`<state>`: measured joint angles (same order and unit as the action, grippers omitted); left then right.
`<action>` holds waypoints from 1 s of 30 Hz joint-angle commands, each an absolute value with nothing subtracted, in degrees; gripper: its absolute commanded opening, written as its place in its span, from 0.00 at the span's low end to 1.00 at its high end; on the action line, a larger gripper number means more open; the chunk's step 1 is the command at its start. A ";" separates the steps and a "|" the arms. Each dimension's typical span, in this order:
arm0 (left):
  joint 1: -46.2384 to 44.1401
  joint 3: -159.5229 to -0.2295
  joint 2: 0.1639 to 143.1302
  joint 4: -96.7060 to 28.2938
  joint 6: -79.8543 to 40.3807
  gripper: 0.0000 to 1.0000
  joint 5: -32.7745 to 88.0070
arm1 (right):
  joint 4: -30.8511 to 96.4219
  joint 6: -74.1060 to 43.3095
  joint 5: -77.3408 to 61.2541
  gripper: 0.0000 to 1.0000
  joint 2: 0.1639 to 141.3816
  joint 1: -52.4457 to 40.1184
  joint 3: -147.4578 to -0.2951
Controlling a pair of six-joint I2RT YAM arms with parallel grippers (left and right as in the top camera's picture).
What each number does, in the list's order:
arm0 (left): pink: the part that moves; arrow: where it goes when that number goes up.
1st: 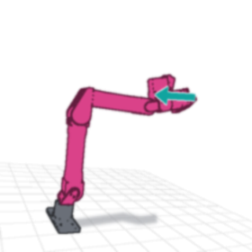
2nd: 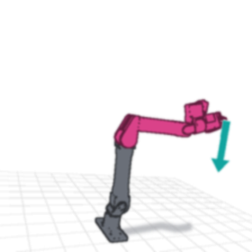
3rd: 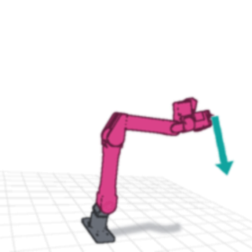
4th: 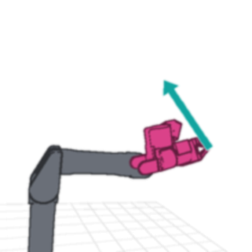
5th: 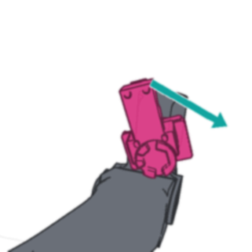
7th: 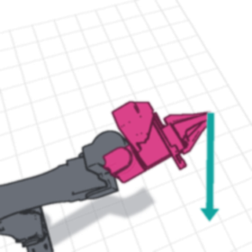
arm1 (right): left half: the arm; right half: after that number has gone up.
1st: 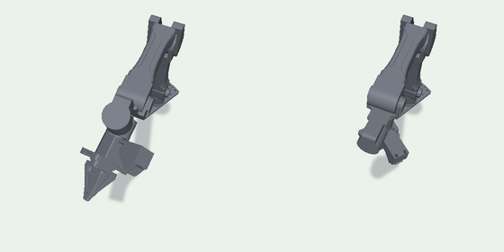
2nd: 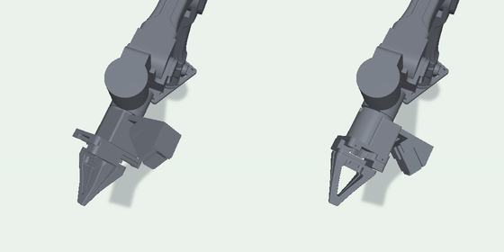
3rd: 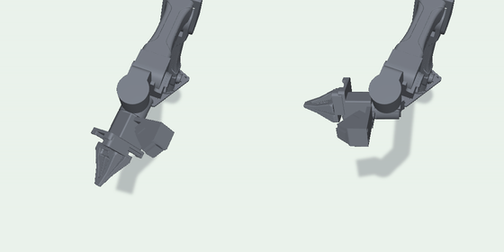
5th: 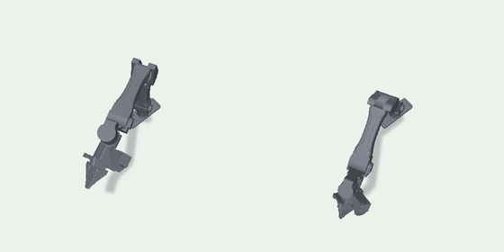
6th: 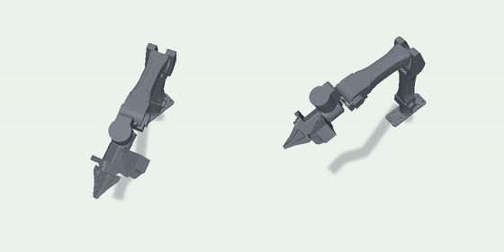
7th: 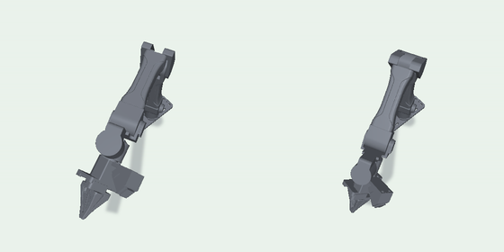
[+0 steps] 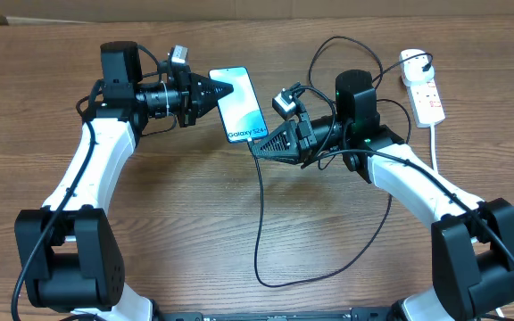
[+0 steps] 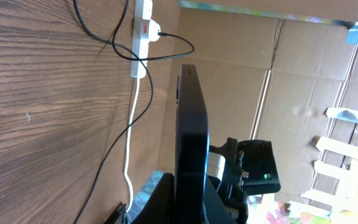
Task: Plug charger to phone and switch on socket
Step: 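Push the plug into the phone's port, pressing the phone toward the right gripper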
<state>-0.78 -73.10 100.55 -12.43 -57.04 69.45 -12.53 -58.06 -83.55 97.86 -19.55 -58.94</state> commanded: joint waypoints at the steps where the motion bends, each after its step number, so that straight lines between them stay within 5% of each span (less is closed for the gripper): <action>1: -1.21 -73.65 100.40 -12.19 -56.80 0.04 71.59 | -12.99 -58.74 -83.66 0.04 96.44 -19.66 -60.03; 30: -1.10 -73.65 100.40 -12.16 -58.35 0.04 71.83 | -10.20 -57.63 -84.42 0.04 96.44 -19.66 -59.96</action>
